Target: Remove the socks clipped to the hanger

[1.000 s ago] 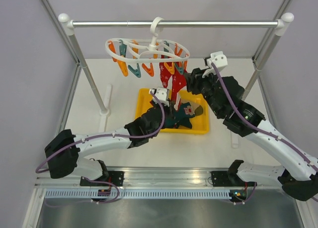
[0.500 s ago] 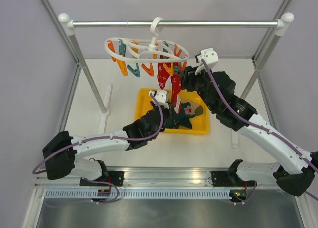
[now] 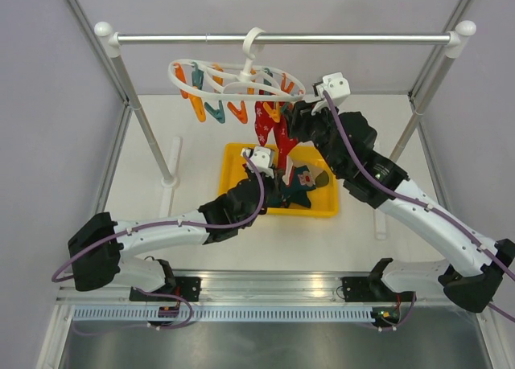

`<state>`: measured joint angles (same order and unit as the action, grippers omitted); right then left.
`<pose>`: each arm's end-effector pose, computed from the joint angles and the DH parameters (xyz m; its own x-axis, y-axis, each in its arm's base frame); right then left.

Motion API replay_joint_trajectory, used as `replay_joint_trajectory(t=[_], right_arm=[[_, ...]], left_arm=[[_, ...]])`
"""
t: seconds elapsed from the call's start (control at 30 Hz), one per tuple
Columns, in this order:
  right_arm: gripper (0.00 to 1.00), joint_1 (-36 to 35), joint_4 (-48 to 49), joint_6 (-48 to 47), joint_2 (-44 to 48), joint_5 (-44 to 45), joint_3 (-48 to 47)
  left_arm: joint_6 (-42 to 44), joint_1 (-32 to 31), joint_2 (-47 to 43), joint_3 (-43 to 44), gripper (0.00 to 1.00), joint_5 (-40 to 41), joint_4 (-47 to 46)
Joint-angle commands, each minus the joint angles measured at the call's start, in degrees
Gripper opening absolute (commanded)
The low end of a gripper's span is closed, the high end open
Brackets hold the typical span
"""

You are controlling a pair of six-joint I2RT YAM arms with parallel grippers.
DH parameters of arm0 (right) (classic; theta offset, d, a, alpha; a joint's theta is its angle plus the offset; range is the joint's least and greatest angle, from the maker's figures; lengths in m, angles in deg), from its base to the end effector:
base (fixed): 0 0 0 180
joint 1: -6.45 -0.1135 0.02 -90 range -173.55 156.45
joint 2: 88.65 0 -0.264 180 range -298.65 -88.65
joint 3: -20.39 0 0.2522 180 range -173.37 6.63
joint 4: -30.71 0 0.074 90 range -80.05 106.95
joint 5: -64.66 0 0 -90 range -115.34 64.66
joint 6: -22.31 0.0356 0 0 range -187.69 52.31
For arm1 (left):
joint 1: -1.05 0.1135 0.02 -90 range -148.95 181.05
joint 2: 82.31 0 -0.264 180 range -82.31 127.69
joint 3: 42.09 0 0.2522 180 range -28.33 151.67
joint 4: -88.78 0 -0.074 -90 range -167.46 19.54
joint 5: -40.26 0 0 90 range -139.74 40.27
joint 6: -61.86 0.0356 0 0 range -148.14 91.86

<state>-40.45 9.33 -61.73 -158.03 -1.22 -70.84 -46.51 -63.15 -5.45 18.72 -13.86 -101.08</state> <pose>0.1935 0.1854 0.4553 -0.0346 0.1017 -0.9942 -0.3857 0.9164 0.1072 0.1514 -0.2652 0.2898 -0.1945 -0.1843 -0.9634 0.4368 0.8631 -0.2533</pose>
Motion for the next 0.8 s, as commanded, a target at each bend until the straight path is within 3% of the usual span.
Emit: replay_joint_trajectory(t=[0.0, 0.33, 0.37, 0.6, 0.77], right_arm=[[0.57, 0.22, 3.66, -0.42, -0.66, 0.58, -2.51], [0.52, 0.31, 5.51, -0.24, -0.75, 1.63, -1.81], [0.45, 0.31, 5.68, -0.33, -0.66, 1.72, -1.72], [0.23, 0.31, 5.68, -0.24, -0.84, 1.28, -1.63], [0.13, 0.31, 5.6, -0.33, -0.75, 1.28, -1.28]], left_arm=[[-1.32, -0.57, -1.98, -0.29, 0.02, -0.2, -0.2], [-1.58, -0.66, -2.15, -1.08, 0.02, -0.02, -0.2], [-1.67, -0.66, -2.15, -1.08, 0.02, -0.02, -0.2], [-1.67, -0.66, -2.24, -1.17, 0.02, 0.24, -0.2], [-1.67, -0.66, -2.24, -1.43, 0.02, 0.59, -0.2]])
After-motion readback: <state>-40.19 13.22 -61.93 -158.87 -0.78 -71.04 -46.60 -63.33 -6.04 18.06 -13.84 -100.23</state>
